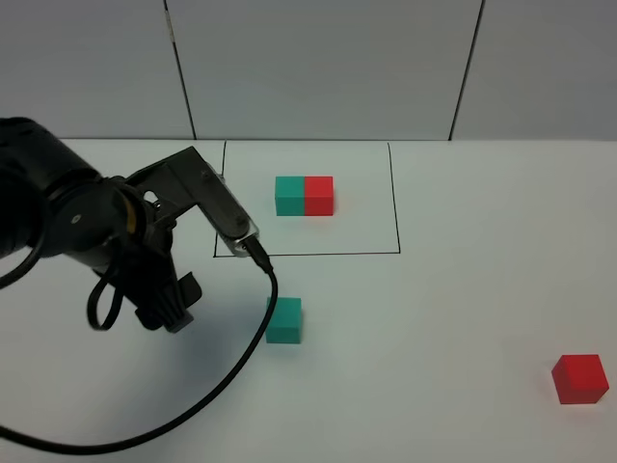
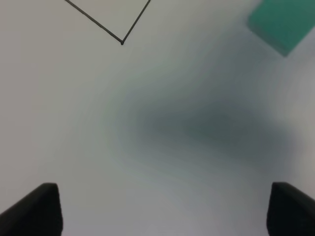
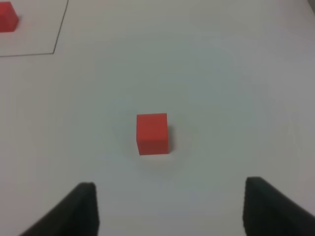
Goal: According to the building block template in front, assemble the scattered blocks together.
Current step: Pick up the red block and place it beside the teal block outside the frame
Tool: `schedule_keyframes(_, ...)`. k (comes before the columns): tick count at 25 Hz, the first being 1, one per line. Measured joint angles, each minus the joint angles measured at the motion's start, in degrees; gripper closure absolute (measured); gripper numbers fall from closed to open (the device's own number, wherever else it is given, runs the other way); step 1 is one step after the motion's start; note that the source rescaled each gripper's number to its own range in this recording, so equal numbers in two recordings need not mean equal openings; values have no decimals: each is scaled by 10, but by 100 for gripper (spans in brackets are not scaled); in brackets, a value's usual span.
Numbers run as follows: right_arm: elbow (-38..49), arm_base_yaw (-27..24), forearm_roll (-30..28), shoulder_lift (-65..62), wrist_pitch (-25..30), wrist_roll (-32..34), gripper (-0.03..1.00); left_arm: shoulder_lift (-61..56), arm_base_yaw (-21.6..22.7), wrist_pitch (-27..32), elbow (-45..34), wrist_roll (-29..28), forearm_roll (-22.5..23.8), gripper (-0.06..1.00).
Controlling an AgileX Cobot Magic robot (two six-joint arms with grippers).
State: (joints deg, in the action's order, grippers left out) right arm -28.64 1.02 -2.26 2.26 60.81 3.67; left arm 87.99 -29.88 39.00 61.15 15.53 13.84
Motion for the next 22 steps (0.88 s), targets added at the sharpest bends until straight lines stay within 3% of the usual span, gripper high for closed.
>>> schedule_keyframes(13, 0, 0, 0, 0, 0, 0, 39, -210, 0, -11, -151, -86, -3, -3)
schedule_keyframes(22, 0, 0, 0, 0, 0, 0, 39, -310, 0, -31, -213, -92, -40, -3)
